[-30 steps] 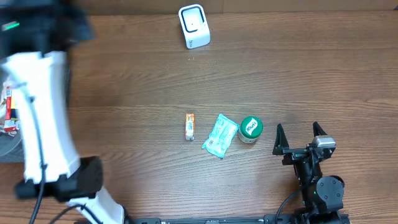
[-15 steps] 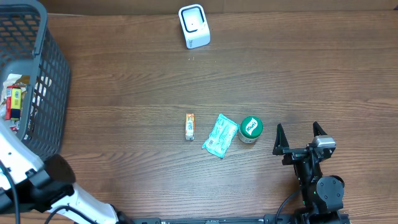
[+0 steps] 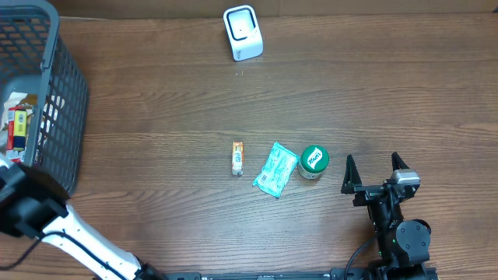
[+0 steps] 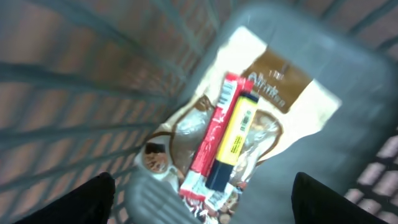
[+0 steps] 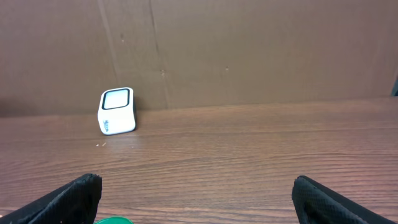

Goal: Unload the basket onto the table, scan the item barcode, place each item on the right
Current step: 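Move the left gripper left into the grey basket, then grasp the yellow and red bars with the brown pouch in the basket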

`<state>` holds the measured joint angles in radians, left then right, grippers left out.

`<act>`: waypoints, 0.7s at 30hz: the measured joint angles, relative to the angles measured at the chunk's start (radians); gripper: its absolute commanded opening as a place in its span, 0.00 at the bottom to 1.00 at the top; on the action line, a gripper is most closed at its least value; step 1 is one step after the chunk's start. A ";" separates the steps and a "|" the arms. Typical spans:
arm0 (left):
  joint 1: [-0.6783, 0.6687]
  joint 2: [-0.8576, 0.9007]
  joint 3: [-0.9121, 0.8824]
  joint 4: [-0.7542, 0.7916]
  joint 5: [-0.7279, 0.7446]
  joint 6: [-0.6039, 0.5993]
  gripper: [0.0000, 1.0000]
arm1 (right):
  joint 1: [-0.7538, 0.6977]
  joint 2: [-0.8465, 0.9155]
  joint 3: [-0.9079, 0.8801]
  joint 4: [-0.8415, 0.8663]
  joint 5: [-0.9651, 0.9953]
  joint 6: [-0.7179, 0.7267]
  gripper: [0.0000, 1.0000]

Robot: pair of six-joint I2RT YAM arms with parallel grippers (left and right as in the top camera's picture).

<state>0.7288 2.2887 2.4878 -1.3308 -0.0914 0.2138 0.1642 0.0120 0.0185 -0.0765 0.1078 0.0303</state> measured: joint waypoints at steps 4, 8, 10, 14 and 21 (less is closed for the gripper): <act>0.006 0.092 -0.002 -0.003 0.046 0.083 0.83 | 0.000 0.000 0.000 0.000 0.000 -0.001 1.00; 0.007 0.144 -0.002 -0.006 0.079 0.174 0.86 | 0.000 0.000 0.000 0.000 0.000 -0.001 1.00; 0.012 0.159 -0.002 -0.006 0.089 0.214 0.87 | 0.000 0.000 0.000 0.000 0.000 -0.001 1.00; 0.015 0.176 -0.002 -0.007 0.097 0.272 0.90 | 0.000 0.000 0.000 0.000 0.000 0.000 1.00; 0.018 0.188 -0.045 0.003 0.099 0.360 0.91 | 0.000 0.000 0.000 0.000 0.000 0.000 1.00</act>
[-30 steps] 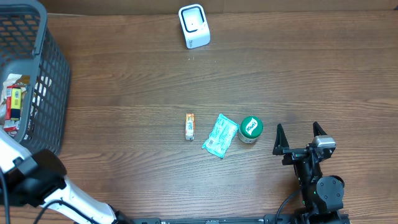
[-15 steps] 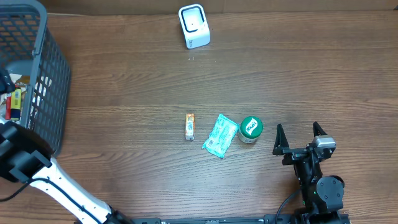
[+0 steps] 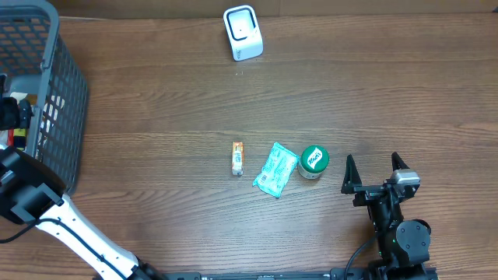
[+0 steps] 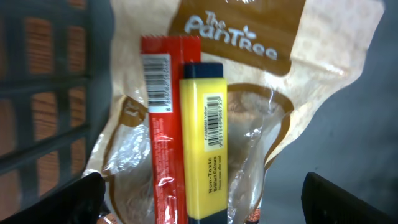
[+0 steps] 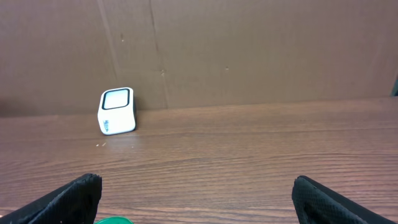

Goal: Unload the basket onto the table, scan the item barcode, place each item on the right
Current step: 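Grasp the yellow and red bars with the brown pouch in the basket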

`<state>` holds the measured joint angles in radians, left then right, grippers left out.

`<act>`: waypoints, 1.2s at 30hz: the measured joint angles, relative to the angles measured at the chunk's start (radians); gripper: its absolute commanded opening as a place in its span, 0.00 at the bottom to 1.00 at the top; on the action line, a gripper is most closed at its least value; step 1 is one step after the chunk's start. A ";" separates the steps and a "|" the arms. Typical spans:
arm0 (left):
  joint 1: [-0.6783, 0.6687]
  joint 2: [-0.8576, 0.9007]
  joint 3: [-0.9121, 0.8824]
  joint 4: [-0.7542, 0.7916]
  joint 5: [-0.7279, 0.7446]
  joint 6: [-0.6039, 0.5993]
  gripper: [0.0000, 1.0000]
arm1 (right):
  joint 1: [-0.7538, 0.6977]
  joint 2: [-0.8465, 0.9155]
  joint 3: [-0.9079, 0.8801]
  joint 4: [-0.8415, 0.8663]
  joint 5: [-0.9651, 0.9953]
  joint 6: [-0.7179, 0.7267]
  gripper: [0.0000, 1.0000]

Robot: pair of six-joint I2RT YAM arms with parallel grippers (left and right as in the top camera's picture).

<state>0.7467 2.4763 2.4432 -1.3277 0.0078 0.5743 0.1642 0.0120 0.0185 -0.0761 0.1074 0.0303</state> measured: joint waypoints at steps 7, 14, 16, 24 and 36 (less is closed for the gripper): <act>0.006 0.002 -0.109 0.065 -0.037 0.037 0.97 | 0.000 0.000 0.000 0.000 0.000 0.000 1.00; 0.023 0.008 -0.180 0.129 -0.025 0.083 1.00 | 0.000 0.000 0.000 0.000 0.000 0.000 1.00; 0.029 0.001 -0.199 0.149 -0.005 0.095 1.00 | 0.000 0.000 0.000 -0.001 0.000 -0.001 1.00; 0.055 -0.049 -0.325 0.262 0.105 0.129 0.79 | 0.000 0.000 0.000 -0.001 0.000 0.000 1.00; 0.049 -0.110 -0.454 0.359 0.142 0.166 0.04 | 0.000 0.000 0.000 0.000 0.000 0.000 1.00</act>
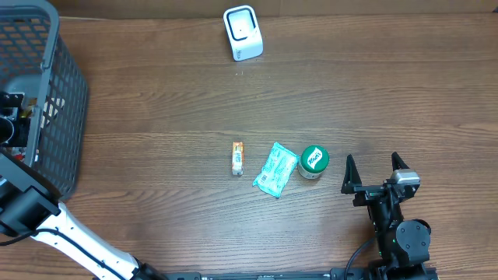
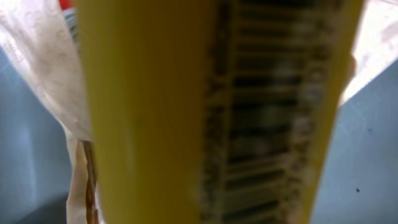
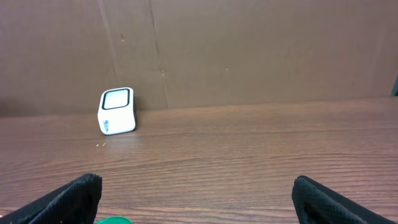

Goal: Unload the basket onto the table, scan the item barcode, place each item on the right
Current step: 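Grasp the yellow and red bars with the brown pouch in the basket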

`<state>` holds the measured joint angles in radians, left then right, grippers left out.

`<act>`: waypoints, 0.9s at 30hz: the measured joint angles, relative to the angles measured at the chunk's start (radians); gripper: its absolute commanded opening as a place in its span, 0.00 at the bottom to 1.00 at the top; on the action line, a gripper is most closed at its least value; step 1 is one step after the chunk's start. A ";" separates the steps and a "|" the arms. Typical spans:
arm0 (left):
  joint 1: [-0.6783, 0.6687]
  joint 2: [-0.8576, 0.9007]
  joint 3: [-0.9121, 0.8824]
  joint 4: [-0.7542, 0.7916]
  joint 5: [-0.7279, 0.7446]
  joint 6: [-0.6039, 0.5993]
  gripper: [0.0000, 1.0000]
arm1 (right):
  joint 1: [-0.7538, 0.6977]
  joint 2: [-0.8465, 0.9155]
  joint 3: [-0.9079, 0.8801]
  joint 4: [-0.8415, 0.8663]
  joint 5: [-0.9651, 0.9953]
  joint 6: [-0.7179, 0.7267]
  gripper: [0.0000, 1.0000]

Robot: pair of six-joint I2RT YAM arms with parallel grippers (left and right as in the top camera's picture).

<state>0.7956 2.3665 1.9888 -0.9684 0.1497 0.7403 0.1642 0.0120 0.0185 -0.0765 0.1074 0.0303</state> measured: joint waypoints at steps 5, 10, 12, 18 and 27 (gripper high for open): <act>0.000 0.000 0.005 -0.002 0.001 -0.009 0.04 | 0.000 0.000 0.000 0.000 0.000 0.000 1.00; 0.000 0.022 0.060 -0.047 0.016 -0.054 0.04 | 0.000 0.000 0.000 0.000 0.000 -0.001 1.00; 0.000 0.040 0.101 -0.076 0.031 -0.089 0.04 | 0.000 0.000 0.000 0.000 0.000 0.000 1.00; -0.004 0.098 0.247 -0.159 0.063 -0.220 0.04 | 0.000 0.000 0.000 0.000 0.000 0.000 1.00; -0.059 0.126 0.530 -0.312 0.065 -0.374 0.04 | 0.000 0.000 0.000 0.000 0.000 0.000 1.00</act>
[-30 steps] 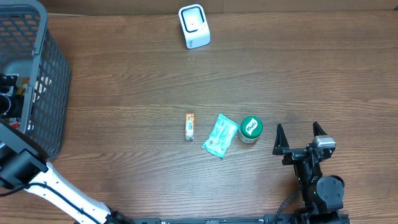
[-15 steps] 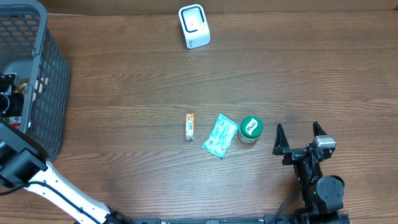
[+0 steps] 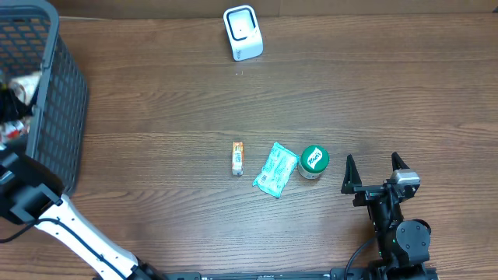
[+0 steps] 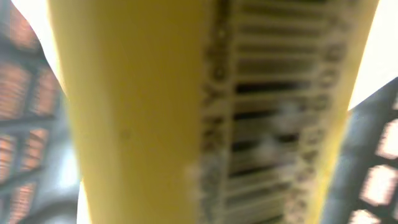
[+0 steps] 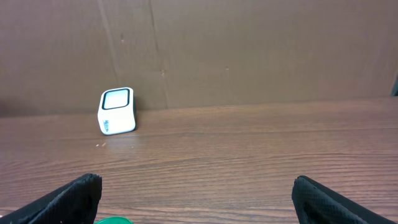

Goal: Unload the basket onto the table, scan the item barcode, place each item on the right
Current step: 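Grasp the yellow and red bars with the brown pouch in the basket, then lift the items out and lower them onto the table left of centre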

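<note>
A yellow box with a printed barcode fills the left wrist view, blurred and very close, with the basket mesh behind it. It hides the fingers that hold it. In the overhead view my left gripper is inside the grey basket at the table's left edge. The white scanner stands at the far edge, also visible as the scanner. My right gripper rests open near the front right with nothing between its fingers.
On the table's middle lie a small orange pack, a teal packet and a green-lidded can, just left of the right gripper. A brown wall rises behind the scanner.
The yellow box still fills the left wrist view, but the basket's floor and brown bag behind it have given way to the mesh wall. The right arm has not moved.
My left gripper looked down into the basket at a red bar and a yellow box on a brown bag. Then it was closer above them. Then the yellow box filled the view, and now it is held up against the basket's mesh.
</note>
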`<state>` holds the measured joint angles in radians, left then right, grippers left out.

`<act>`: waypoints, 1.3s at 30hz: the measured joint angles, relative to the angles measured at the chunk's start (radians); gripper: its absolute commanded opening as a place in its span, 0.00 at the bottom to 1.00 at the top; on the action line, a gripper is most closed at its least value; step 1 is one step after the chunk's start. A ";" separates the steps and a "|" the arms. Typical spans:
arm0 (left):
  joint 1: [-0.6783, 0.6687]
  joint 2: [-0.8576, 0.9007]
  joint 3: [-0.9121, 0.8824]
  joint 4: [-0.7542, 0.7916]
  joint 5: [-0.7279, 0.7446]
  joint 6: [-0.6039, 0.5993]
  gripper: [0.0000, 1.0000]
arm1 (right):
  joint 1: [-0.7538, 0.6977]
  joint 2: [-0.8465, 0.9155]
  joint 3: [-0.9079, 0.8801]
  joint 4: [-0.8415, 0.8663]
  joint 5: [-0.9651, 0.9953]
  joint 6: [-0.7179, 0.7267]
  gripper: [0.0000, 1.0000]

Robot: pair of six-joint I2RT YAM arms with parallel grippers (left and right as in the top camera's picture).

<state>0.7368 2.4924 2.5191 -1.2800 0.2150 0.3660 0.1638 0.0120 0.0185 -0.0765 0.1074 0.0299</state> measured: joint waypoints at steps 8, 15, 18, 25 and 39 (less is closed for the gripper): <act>-0.109 -0.015 0.176 -0.050 -0.076 -0.104 0.04 | 0.000 0.000 0.000 0.000 0.000 0.000 1.00; -0.183 -0.161 0.186 -0.051 -0.148 -0.217 0.04 | 0.000 0.000 0.000 0.000 0.000 0.000 1.00; -0.194 -0.277 0.191 -0.041 -0.172 -0.261 0.04 | 0.000 0.000 0.000 0.000 0.000 0.000 1.00; -0.203 -0.572 0.227 -0.086 -0.199 -0.377 0.04 | 0.000 0.000 0.000 0.000 0.000 0.000 1.00; -0.541 -0.674 0.113 -0.410 -0.191 -0.578 0.04 | 0.000 0.000 0.000 0.000 0.000 0.001 1.00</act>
<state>0.1955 1.8187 2.6320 -1.6905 0.0238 -0.2115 0.1642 0.0120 0.0185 -0.0765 0.1078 0.0307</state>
